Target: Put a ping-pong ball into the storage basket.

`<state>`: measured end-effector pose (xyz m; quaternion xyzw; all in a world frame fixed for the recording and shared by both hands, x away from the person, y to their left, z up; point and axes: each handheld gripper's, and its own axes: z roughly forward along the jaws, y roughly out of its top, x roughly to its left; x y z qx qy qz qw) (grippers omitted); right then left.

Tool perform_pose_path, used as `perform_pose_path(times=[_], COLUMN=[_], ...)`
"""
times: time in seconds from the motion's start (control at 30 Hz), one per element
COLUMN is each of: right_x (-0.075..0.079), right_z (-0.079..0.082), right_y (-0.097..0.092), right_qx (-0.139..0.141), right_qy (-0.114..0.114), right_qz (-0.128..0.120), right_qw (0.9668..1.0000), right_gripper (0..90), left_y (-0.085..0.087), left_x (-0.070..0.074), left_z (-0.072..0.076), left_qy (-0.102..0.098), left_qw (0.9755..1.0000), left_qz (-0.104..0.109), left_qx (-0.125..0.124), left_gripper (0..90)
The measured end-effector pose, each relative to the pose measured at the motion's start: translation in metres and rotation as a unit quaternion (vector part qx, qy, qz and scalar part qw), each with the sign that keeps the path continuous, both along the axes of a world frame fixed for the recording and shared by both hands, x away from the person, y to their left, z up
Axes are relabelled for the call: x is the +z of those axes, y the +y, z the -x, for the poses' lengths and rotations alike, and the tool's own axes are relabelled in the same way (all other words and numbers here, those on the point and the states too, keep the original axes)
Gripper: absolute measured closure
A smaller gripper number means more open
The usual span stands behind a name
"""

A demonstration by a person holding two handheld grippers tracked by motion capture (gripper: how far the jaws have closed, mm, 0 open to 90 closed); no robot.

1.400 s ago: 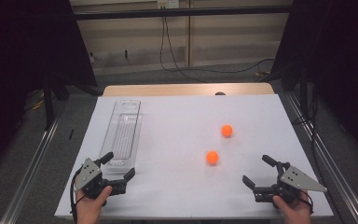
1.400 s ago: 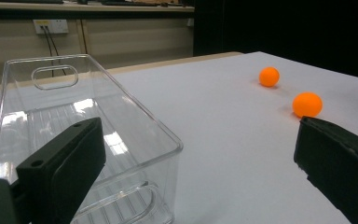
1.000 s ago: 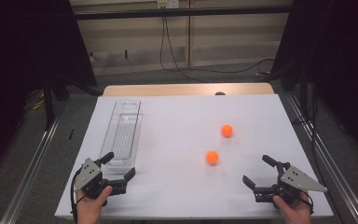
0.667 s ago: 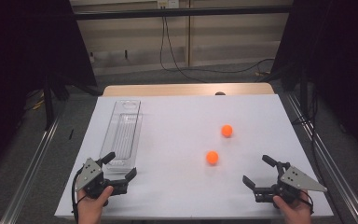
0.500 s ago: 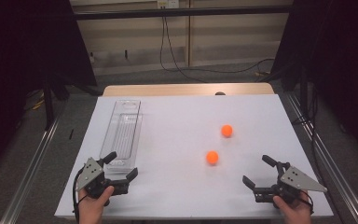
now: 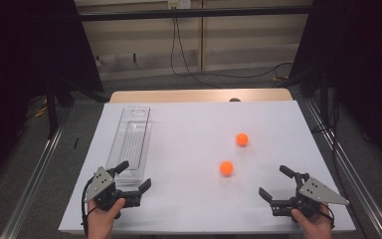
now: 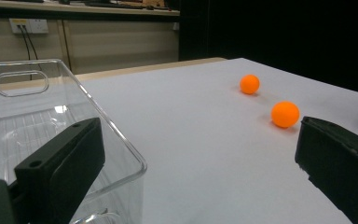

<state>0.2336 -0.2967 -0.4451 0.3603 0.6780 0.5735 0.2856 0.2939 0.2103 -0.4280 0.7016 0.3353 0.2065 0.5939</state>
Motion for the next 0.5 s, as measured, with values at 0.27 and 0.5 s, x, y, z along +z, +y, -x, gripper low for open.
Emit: perform_pose_path(times=[0.27, 0.5], right_x=[0.000, 0.000], right_z=[0.000, 0.000], right_y=[0.000, -0.001], right_qx=[0.000, 0.001], right_qy=[0.000, 0.000], right_qz=[0.000, -0.001], right_qw=[1.0000, 1.0000], right_gripper=[0.4, 0.4], left_y=[-0.006, -0.012], left_x=[0.002, 0.003], left_z=[-0.001, -0.003], left_qy=[0.003, 0.005], left_qw=[1.0000, 0.9999], left_qz=[0.003, 0.006], left_qx=[-0.008, -0.013], left_gripper=[1.4, 1.4])
